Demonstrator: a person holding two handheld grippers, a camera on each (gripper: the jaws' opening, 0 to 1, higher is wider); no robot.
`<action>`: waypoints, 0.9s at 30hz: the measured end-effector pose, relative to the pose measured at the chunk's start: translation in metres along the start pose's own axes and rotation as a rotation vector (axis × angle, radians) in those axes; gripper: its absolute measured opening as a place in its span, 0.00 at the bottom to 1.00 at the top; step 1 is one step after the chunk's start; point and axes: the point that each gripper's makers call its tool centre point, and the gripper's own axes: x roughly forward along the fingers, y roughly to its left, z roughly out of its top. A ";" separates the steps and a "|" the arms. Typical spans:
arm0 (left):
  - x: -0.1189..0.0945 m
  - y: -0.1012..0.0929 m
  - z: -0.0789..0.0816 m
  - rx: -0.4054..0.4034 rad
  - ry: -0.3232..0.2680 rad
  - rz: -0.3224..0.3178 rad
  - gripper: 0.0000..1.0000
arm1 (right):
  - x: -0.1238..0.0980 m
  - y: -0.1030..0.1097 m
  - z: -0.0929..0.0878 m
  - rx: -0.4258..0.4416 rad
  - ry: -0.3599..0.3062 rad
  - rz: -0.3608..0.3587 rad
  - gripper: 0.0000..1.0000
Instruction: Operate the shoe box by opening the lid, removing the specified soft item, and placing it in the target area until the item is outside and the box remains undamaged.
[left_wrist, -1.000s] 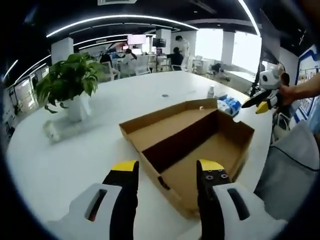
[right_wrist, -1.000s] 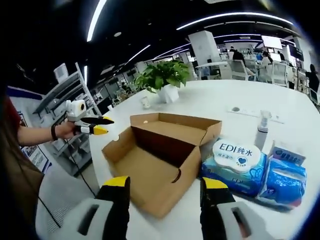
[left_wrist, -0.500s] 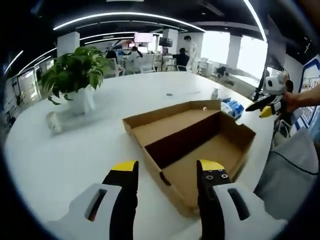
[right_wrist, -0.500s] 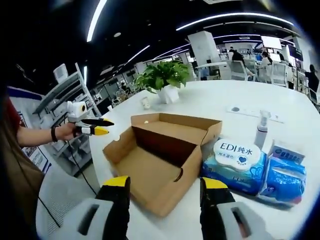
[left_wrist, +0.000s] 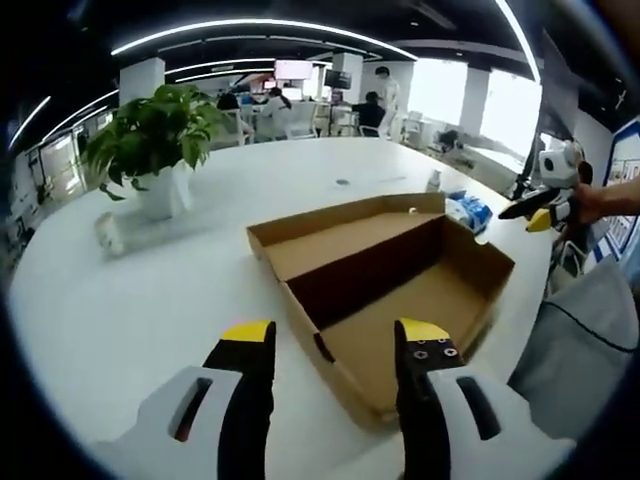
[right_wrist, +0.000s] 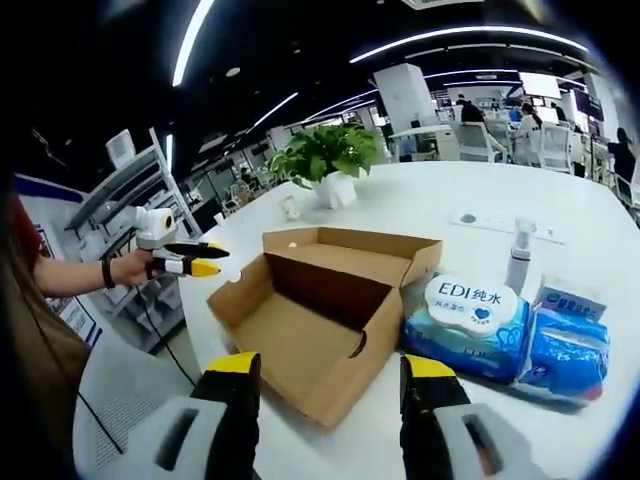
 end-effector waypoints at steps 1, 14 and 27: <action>0.001 0.000 -0.003 0.008 0.015 0.011 0.49 | -0.001 0.000 0.001 0.002 -0.003 -0.003 0.54; 0.012 -0.005 -0.053 -0.131 0.167 0.119 0.46 | -0.006 0.002 -0.012 0.052 -0.009 -0.011 0.54; 0.025 0.002 -0.079 -0.360 0.192 0.200 0.22 | -0.008 0.004 -0.020 0.084 -0.010 -0.019 0.53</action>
